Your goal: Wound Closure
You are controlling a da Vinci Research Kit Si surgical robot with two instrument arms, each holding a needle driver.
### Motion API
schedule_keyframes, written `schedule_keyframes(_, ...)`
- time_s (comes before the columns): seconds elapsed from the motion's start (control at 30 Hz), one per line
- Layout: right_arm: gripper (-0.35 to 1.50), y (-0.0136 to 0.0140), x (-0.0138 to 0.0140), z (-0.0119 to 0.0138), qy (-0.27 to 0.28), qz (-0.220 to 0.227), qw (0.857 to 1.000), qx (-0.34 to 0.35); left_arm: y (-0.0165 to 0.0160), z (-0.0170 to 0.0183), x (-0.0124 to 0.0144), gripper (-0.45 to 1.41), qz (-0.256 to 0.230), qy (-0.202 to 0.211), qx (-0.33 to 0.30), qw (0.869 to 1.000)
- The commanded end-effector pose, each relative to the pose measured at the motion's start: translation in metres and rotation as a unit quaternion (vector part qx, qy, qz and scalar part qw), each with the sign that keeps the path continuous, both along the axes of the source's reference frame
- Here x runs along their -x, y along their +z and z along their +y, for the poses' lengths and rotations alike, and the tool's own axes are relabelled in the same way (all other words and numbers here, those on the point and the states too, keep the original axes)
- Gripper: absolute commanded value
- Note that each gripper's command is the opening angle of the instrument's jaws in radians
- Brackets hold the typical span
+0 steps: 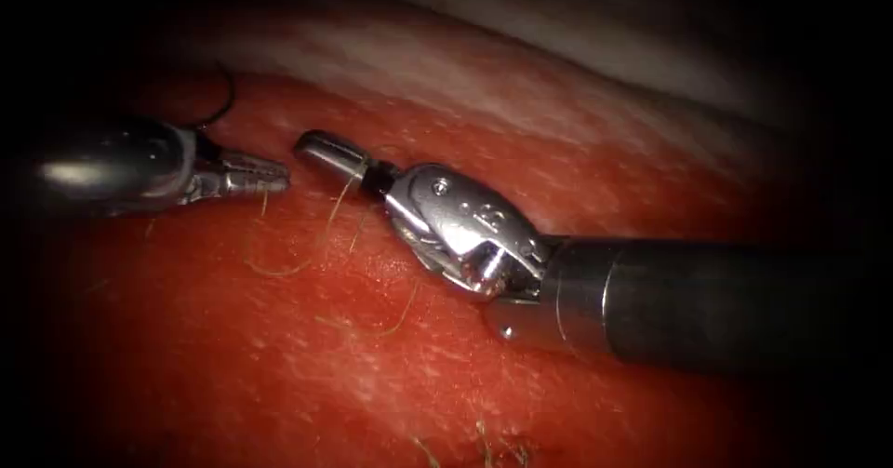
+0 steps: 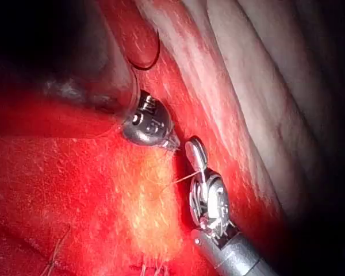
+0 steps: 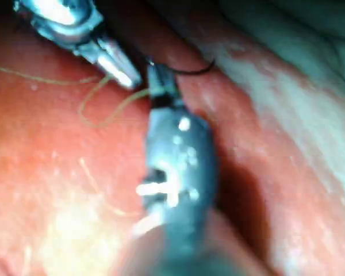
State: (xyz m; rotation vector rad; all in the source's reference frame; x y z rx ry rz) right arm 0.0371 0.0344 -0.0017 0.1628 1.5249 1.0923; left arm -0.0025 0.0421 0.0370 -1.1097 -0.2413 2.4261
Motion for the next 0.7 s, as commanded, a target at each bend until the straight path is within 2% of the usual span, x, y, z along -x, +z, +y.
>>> schedule_keyframes(0.03, -0.35, -0.0001, -0.0004, 0.0005, -0.003, 0.005, 1.0, 0.001, 0.001, -0.0005, 0.0007, -0.35, 0.001, 0.001, 0.0, 1.0)
schedule_keyframes(0.2, -0.35, -0.0003, 0.0003, 0.0007, -0.043, 0.031, 0.999, 0.009, 0.0047, -0.0004, 0.0024, -0.35, 0.007, 0.004, -0.012, 1.0)
schedule_keyframes(0.33, -0.35, -0.0001, 0.0004, 0.0012, -0.124, 0.063, 0.99, -0.001, 0.0084, 0.0001, 0.004, -0.35, -0.001, 0.004, -0.025, 1.0)
schedule_keyframes(0.43, -0.35, -0.0001, 0.0004, 0.0017, -0.164, 0.078, 0.983, -0.008, 0.0095, 0.0008, 0.0047, -0.35, -0.006, 0.005, -0.031, 0.999)
schedule_keyframes(0.53, -0.3, -0.0003, 0.0002, 0.0021, -0.219, 0.09, 0.971, -0.008, 0.0103, 0.0014, 0.0056, -0.35, -0.01, 0.007, -0.035, 0.999)
schedule_keyframes(0.57, -0.23, -0.0005, 0.0001, 0.0022, -0.259, 0.101, 0.96, -0.01, 0.0105, 0.0016, 0.006, -0.35, -0.011, 0.008, -0.035, 0.999)
schedule_keyframes(0.7, -0.2, -0.001, 0.0002, 0.0027, -0.321, 0.116, 0.94, 0.001, 0.011, 0.002, 0.0063, -0.35, -0.013, 0.01, -0.036, 0.999)
